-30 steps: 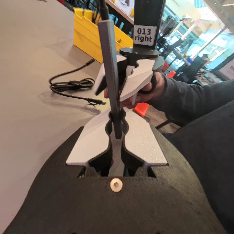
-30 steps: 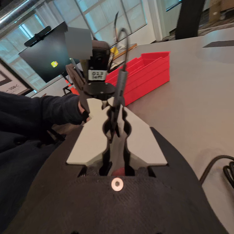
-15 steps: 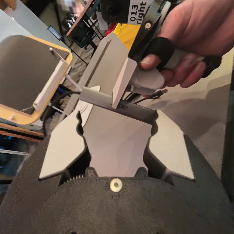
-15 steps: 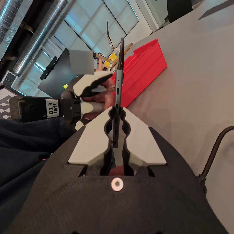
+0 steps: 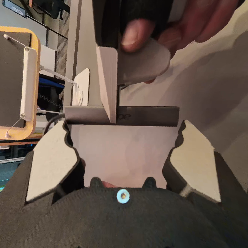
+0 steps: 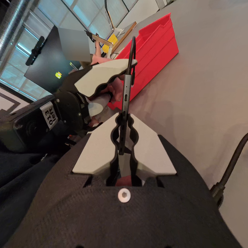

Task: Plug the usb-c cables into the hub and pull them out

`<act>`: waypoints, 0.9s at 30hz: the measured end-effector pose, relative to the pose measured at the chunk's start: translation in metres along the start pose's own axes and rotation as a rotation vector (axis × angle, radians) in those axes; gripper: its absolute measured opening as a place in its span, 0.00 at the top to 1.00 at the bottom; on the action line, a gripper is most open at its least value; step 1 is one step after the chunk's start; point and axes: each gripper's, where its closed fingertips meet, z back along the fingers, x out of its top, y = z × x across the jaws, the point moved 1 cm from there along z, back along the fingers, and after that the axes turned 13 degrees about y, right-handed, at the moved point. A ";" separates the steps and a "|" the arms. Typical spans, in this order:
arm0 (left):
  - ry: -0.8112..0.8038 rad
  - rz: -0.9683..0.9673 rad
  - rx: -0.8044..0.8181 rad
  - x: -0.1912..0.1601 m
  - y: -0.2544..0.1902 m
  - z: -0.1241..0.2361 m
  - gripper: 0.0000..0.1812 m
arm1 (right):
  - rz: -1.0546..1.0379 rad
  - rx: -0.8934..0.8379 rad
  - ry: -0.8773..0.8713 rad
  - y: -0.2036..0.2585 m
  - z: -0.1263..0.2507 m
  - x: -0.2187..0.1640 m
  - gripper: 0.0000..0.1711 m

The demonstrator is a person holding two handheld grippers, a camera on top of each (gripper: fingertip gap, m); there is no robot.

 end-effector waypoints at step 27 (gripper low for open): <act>-0.088 0.322 -0.193 0.000 0.001 -0.014 0.21 | 0.264 -0.418 0.016 -0.023 0.039 0.013 0.76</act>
